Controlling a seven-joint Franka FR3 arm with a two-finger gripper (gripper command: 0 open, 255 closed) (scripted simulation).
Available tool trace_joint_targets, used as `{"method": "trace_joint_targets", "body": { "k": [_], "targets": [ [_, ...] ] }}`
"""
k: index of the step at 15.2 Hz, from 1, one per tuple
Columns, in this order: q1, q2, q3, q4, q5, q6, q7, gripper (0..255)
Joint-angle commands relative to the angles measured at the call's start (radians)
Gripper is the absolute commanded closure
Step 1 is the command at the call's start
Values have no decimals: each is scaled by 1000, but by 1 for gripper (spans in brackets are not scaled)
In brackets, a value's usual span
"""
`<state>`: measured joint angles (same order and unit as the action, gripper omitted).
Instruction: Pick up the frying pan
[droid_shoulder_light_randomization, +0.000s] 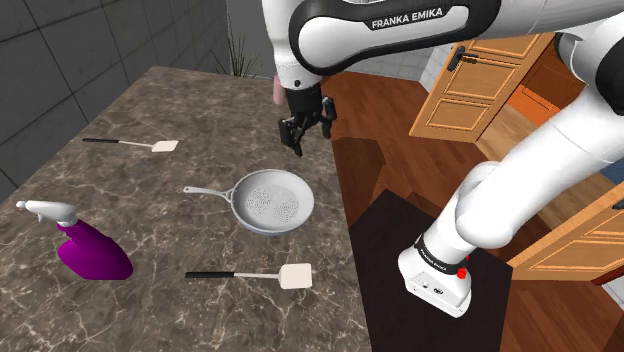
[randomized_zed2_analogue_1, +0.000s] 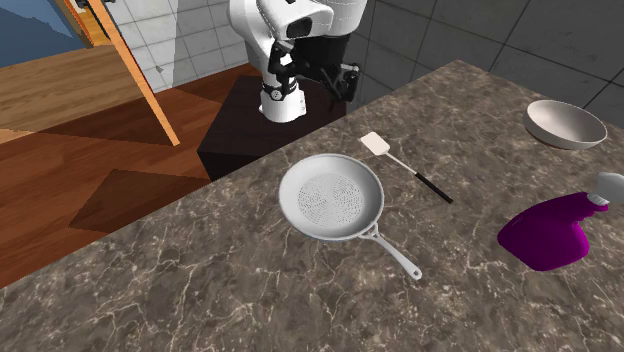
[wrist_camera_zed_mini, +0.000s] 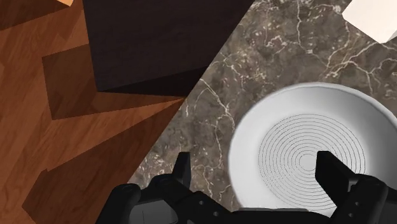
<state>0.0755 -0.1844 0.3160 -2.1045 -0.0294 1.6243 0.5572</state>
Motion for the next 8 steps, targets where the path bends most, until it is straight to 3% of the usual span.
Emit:
{"method": "trace_joint_targets", "body": {
  "k": [1, 8],
  "targets": [
    [12, 80, 28, 49, -12, 6, 53, 0],
    [76, 376, 84, 250, -82, 5, 222, 0]
  ]
}}
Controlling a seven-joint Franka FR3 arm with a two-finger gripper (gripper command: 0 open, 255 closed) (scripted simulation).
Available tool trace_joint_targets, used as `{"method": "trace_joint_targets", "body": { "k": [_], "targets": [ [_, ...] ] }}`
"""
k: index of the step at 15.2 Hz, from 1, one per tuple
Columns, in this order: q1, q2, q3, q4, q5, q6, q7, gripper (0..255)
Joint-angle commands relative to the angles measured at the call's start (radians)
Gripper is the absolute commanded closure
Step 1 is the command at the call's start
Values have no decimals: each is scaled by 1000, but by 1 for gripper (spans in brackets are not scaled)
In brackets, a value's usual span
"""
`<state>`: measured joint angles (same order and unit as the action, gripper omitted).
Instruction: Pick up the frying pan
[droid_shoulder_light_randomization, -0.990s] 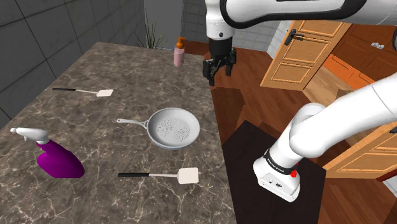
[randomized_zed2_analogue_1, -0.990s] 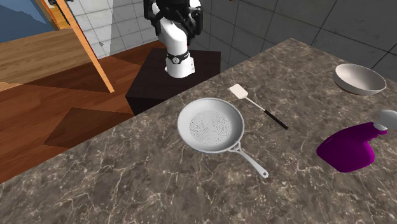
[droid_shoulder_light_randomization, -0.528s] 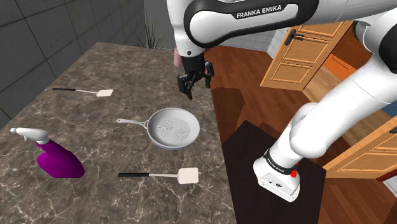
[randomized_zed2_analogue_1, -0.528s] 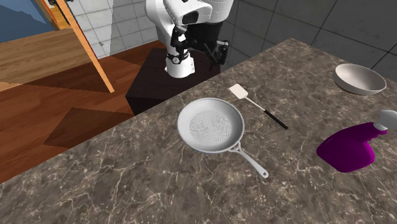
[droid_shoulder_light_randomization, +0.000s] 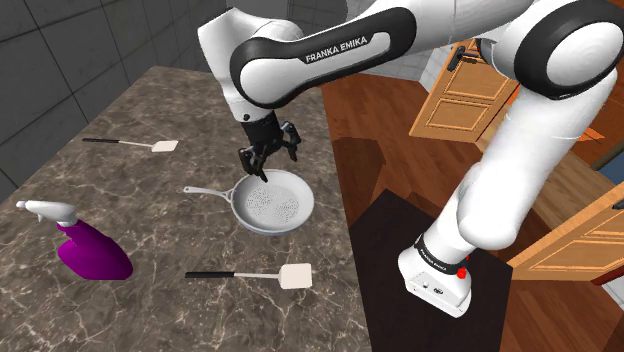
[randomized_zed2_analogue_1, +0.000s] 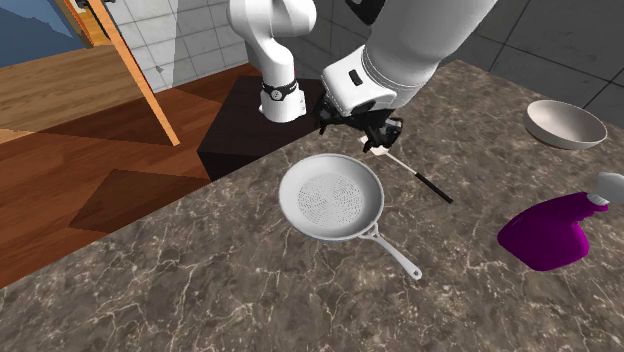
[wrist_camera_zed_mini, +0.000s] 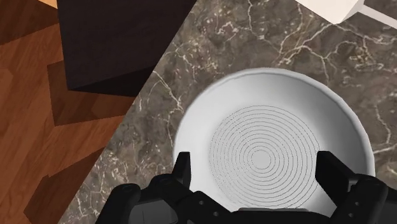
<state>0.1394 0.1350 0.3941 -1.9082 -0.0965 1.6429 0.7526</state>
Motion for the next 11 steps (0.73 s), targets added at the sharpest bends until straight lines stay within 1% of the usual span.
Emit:
{"method": "trace_joint_targets", "body": {
  "k": [1, 6, 10, 11],
  "targets": [
    [25, 101, 9, 89, -27, -19, 48, 0],
    [101, 327, 9, 288, -82, -60, 139, 0],
    [175, 517, -5, 490, -118, -118, 189, 0],
    [179, 526, -7, 500, -119, -121, 191, 0]
  ]
}}
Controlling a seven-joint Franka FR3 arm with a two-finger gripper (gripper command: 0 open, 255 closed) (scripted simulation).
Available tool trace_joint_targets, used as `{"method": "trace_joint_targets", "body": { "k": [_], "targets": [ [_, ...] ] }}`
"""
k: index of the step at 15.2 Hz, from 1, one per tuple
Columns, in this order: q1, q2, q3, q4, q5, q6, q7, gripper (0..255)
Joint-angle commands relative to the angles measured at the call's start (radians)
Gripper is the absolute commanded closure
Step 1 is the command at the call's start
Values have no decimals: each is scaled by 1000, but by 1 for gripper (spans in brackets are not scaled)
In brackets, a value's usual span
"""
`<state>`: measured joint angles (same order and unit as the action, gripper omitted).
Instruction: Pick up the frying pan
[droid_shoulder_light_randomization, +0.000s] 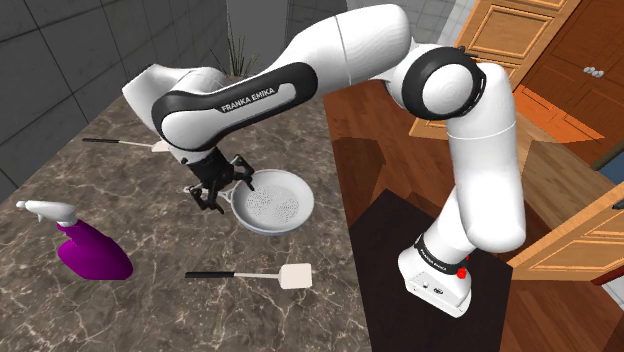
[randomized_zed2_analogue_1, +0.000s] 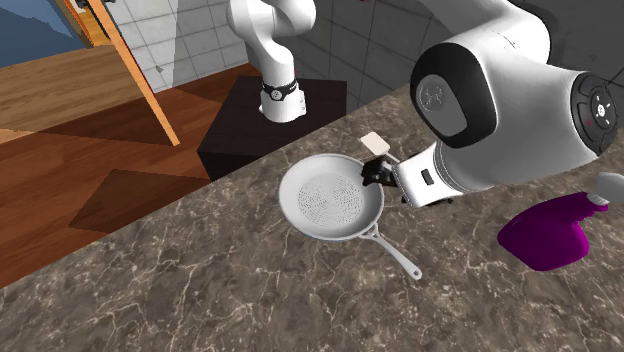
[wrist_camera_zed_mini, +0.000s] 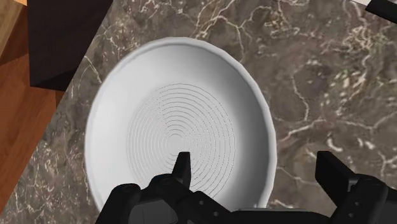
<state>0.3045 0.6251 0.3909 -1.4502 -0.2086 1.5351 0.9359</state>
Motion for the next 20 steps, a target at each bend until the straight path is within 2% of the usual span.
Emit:
{"method": "trace_joint_targets", "body": {
  "k": [1, 9, 10, 20],
  "targets": [
    [14, 41, -5, 37, -8, -3, 8, 0],
    [17, 80, -13, 9, -20, 62, 15, 0],
    [16, 79, -13, 8, -20, 63, 15, 255],
    [16, 73, -11, 13, -18, 52, 14, 255]
  ]
}}
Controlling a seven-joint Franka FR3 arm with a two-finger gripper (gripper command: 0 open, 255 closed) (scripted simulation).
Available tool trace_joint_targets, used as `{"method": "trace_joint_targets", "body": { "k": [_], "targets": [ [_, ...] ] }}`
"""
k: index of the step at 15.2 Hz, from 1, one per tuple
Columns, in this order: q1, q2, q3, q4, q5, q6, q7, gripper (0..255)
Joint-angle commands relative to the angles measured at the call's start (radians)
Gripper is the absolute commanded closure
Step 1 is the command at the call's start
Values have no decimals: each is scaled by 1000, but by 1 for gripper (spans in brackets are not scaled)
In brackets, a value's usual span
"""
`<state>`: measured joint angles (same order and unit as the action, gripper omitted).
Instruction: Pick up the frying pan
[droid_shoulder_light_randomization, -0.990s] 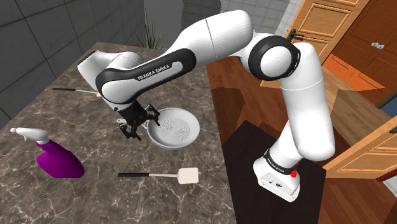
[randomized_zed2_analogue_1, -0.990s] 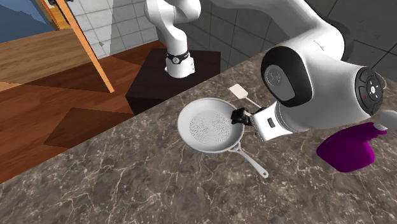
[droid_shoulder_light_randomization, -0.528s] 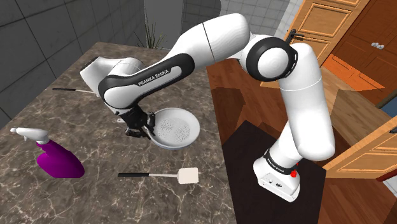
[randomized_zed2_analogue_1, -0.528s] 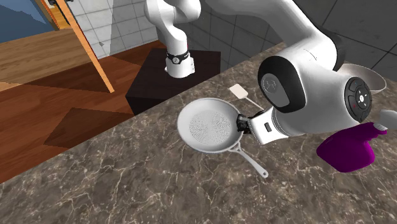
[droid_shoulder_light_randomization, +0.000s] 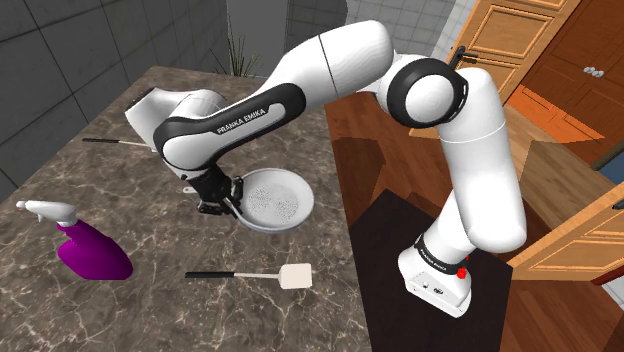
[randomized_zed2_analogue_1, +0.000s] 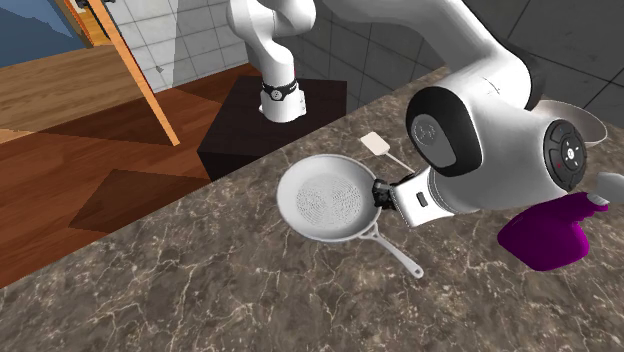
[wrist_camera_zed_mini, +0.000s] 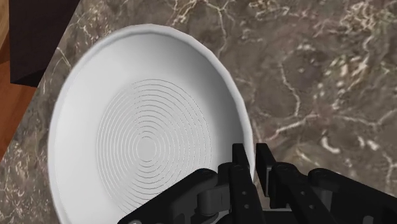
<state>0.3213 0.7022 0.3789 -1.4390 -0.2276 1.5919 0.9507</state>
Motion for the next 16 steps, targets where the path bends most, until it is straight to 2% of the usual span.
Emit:
{"method": "trace_joint_targets", "body": {
  "k": [1, 16],
  "targets": [
    [-1, -10, 2, 5, 3, -14, -2, 255],
    [-1, -75, 15, 81, 24, -151, -14, 255]
  ]
}}
